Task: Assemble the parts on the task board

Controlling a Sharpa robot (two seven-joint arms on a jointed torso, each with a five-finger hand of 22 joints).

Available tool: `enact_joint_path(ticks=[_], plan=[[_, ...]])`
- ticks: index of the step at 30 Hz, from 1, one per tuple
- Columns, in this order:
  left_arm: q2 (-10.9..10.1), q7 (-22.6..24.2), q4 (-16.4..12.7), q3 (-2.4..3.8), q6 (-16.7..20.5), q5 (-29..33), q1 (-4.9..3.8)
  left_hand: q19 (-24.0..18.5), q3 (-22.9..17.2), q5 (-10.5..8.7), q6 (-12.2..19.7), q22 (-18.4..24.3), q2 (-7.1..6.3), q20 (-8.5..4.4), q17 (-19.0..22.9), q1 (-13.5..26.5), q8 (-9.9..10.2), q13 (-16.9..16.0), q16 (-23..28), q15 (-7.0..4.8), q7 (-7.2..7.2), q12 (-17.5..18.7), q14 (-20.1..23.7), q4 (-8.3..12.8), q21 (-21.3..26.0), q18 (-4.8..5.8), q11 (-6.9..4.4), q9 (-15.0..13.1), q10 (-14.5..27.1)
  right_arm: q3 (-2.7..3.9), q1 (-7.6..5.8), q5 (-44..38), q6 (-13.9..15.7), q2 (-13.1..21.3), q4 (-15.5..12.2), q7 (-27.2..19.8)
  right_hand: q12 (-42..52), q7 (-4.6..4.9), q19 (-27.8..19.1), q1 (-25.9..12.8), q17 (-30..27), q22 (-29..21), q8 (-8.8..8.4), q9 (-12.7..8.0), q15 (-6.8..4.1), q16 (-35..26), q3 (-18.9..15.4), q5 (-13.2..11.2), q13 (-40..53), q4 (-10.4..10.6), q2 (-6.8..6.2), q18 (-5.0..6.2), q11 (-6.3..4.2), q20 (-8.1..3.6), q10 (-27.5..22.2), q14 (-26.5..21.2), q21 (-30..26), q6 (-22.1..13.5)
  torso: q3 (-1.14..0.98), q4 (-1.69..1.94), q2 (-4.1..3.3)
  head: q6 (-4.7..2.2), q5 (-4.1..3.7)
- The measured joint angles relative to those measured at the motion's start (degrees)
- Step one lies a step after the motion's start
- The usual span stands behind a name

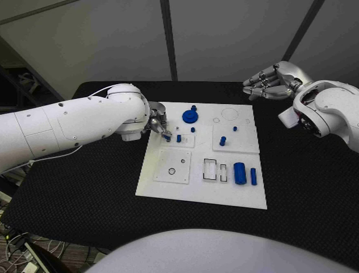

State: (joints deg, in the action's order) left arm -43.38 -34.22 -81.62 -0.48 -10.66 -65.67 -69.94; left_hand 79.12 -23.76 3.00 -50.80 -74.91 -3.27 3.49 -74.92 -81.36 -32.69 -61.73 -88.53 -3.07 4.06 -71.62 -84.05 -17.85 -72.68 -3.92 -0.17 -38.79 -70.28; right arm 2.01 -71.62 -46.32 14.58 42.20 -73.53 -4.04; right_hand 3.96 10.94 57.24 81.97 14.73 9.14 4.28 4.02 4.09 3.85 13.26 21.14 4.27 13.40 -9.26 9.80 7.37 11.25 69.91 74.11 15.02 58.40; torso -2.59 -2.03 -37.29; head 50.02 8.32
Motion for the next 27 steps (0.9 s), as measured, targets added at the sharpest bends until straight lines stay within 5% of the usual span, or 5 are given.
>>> enact_joint_path(ticks=[27], plan=[[0.17, 0.78, -0.25, -0.82, -1.39, -1.84, -0.05, -0.01, -1.16, -0.01, -0.20, 0.00, -0.81, 0.00, 0.00, 0.69, -0.18, 0.00, 0.00, 0.00, -0.19, 0.00, 0.00, 0.55, 0.00, 0.00, 0.03, -0.02, 0.01, -0.01, 0.03, 0.00, -0.18, -0.03, 0.10, 0.00, 0.00, 0.00, 0.22, 0.00, -0.05, -0.08, 0.00, 0.00, 0.00, 0.00, 0.00, 0.00, 0.00, 0.00, 0.00, 0.00, -0.21, 0.22, -0.21, 0.00, -0.22, 0.00, -0.03, 0.05, 0.02, -0.01, -0.01]])
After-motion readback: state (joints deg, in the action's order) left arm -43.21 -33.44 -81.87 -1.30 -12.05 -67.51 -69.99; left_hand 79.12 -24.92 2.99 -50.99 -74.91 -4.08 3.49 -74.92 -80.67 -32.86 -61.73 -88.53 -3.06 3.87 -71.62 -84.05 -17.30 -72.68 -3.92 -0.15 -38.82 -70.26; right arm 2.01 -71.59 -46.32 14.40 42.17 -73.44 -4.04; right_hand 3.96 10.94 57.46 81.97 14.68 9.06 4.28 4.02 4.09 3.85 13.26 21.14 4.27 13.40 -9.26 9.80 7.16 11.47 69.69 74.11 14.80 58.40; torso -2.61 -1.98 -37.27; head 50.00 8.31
